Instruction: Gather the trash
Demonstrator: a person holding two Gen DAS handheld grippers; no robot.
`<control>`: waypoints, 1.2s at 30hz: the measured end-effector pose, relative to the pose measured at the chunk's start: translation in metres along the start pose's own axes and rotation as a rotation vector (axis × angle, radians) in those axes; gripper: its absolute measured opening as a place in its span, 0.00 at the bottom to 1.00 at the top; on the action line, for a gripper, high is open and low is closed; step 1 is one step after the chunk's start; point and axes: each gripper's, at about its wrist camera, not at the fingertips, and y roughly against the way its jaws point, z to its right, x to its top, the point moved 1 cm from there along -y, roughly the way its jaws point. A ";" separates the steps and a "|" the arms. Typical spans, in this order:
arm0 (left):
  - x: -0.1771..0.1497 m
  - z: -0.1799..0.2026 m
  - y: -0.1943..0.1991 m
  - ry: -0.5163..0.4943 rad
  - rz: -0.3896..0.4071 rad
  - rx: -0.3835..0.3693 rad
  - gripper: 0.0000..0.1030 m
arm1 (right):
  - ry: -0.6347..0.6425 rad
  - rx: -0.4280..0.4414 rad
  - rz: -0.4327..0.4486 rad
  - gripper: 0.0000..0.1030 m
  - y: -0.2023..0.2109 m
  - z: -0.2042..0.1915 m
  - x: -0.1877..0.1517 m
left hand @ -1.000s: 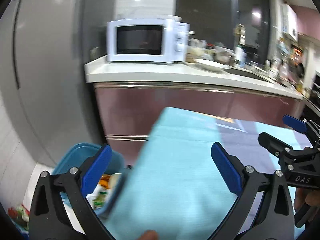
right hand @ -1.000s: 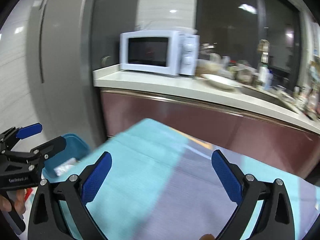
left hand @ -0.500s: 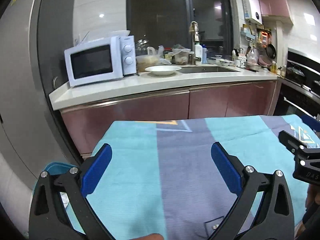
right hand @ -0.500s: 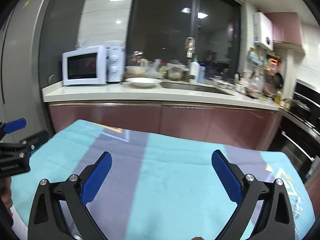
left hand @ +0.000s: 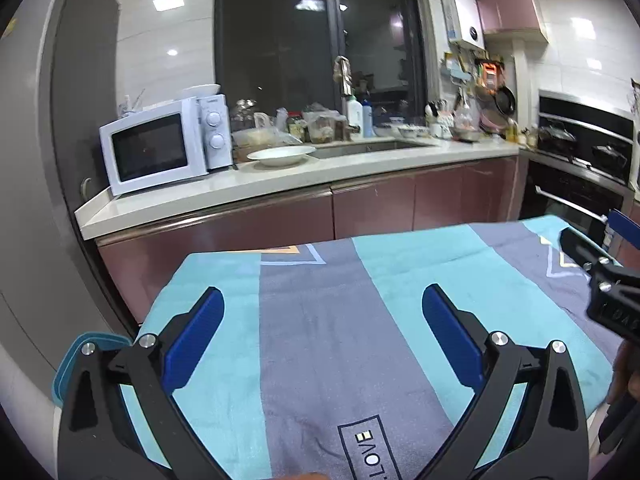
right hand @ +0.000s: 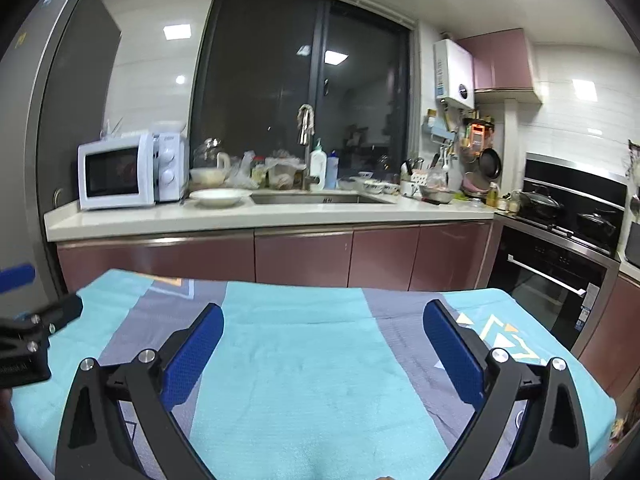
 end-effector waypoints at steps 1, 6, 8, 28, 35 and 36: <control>-0.002 -0.002 0.004 0.008 0.021 0.020 0.95 | -0.008 0.002 0.012 0.94 0.002 0.000 0.000; -0.010 -0.008 0.023 0.010 0.129 0.060 0.95 | -0.014 0.015 0.046 0.94 0.011 -0.001 0.002; -0.013 -0.007 0.029 0.021 0.142 0.044 0.95 | -0.013 0.017 0.068 0.94 0.015 -0.003 0.002; -0.014 -0.038 0.044 0.099 0.231 0.048 0.95 | -0.035 0.026 0.153 0.94 0.038 -0.006 0.005; -0.017 -0.041 0.044 0.092 0.230 0.051 0.95 | -0.026 0.031 0.158 0.94 0.040 -0.008 0.006; -0.017 -0.042 0.043 0.094 0.227 0.053 0.95 | -0.025 0.032 0.159 0.94 0.040 -0.008 0.006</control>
